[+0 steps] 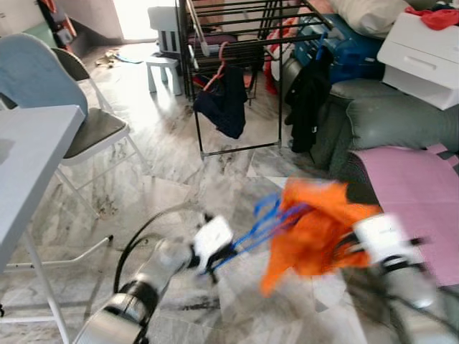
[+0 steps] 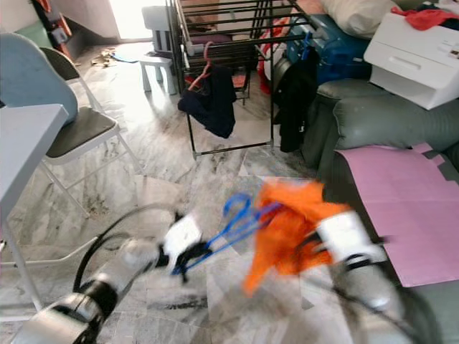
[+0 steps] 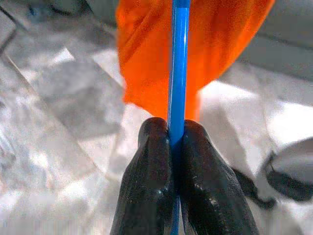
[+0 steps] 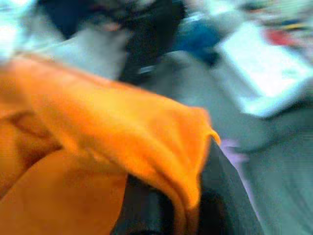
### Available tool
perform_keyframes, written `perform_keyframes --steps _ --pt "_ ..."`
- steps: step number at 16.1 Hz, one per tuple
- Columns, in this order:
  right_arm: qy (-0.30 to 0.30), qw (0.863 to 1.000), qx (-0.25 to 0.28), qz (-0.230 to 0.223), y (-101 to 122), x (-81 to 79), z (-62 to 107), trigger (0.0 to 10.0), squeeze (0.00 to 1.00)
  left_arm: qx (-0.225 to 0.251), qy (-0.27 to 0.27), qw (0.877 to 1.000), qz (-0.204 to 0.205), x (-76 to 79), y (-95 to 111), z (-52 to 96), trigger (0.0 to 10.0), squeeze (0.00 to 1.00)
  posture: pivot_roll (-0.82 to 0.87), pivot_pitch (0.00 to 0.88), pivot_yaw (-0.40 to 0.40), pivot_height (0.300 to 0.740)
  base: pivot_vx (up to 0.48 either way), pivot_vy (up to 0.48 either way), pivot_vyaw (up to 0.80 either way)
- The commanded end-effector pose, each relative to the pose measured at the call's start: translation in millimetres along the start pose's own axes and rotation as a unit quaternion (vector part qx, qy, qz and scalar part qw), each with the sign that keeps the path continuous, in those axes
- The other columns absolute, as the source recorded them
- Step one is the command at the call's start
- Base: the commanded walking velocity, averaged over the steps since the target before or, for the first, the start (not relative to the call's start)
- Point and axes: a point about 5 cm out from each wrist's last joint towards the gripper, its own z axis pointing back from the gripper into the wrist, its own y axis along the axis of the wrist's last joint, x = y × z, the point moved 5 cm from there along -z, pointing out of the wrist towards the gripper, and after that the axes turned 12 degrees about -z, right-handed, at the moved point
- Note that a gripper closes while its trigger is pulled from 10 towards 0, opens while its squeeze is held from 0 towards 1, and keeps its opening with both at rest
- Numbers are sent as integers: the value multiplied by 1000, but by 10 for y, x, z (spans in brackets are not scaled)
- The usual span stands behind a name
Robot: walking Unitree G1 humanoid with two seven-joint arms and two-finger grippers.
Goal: Hang hanger
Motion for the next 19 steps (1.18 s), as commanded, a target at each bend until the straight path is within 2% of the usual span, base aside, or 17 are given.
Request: perform_keyframes --steps 1,3,4,5,7,8,10,11,13,14,15,16,17,19 --pt "-64 997 47 -8 278 267 -73 0 0 -4 -16 1000 -25 13 -4 16 0 0 -76 0 42 740 0 0 0" --pt "-145 987 64 -16 437 602 -129 0 0 -17 -41 998 -49 75 -97 68 0 0 -84 0 50 740 0 0 0" --pt "-182 981 56 -32 434 754 -156 0 0 -7 -56 997 -48 101 -90 87 0 0 -83 0 48 740 0 0 0" --pt "-228 973 31 -29 338 927 -165 0 0 24 -85 995 -50 149 -23 116 0 0 -77 0 45 740 0 0 0" --pt "-268 962 -7 -45 146 1063 -127 0 0 61 -116 991 -33 191 61 150 0 0 -64 0 35 740 0 0 0" --pt "-296 953 -32 -62 10 1143 -66 0 0 74 -121 990 -17 180 88 169 0 0 -58 0 31 740 0 0 0" --pt "-314 945 -52 -76 -120 1169 7 0 0 63 -82 995 -8 74 47 182 0 0 -53 0 28 740 0 0 0" --pt "-314 944 -62 -83 -189 1139 46 0 0 54 -43 997 17 -21 9 184 0 0 -49 0 25 740 0 0 0" --pt "-288 951 -66 -95 -278 982 113 0 0 41 54 994 88 -219 -61 177 0 0 -48 0 19 740 0 0 0" --pt "-230 964 -38 -131 -235 694 125 0 0 27 133 980 148 -328 -148 176 3725 0 -42 0 11 740 0 0 0" --pt "-212 967 -28 -138 -209 595 137 0 0 31 159 974 156 -369 -147 187 3804 0 -40 0 8 740 0 0 0" --pt "-187 972 -21 -141 -188 478 148 0 0 14 194 969 154 -422 -185 199 7765 0 -36 0 1 740 0 0 0" --pt "-166 975 -13 -148 -165 358 180 0 0 7 233 960 158 -495 -193 220 10000 0 -24 0 -9 740 0 0 0" --pt "-122 978 3 -172 -115 50 292 0 0 8 339 926 165 -760 -143 343 10000 0 -8 0 -21 740 0 0 0"
